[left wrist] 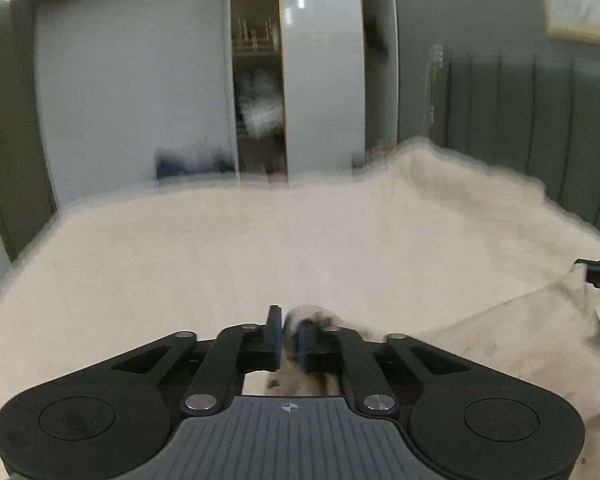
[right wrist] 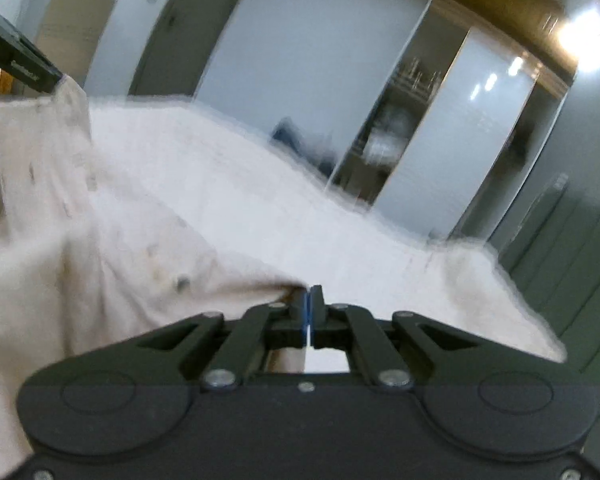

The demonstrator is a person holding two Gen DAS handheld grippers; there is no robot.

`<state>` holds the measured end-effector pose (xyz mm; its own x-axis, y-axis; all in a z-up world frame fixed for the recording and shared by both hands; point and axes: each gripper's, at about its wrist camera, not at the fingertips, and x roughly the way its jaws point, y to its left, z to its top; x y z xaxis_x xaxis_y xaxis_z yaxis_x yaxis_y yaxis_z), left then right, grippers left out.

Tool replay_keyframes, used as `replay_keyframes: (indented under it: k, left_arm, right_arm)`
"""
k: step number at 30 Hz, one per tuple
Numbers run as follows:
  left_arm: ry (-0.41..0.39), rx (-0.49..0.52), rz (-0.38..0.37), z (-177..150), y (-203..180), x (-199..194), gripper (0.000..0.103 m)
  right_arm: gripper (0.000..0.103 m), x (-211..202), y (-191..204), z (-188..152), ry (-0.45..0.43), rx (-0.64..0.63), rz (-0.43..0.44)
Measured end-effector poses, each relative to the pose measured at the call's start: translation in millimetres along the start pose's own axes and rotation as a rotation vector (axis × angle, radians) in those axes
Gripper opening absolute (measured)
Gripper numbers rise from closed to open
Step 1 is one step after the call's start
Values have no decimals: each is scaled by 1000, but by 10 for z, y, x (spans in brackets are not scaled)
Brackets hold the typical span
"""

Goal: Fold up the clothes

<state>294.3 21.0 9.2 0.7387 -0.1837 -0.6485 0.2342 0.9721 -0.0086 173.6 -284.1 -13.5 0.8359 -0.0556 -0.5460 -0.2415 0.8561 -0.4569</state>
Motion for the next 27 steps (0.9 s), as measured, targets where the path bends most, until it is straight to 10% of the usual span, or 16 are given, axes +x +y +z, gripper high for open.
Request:
replay_keyframes:
  k: [13, 16, 19, 27]
  left_arm:
    - [-67, -112, 5, -943, 266, 46, 38]
    - [-46, -95, -56, -924, 259, 31, 38]
    - [-54, -76, -47, -951, 273, 6, 38]
    - [-103, -145, -79, -867, 469, -99, 38]
  right_arm:
    - [50, 324, 334, -118, 116, 79, 287]
    - [45, 491, 512, -116, 203, 117, 299]
    - [2, 796, 540, -60, 322, 151, 306]
    - [1, 1437, 98, 807, 235, 369, 105]
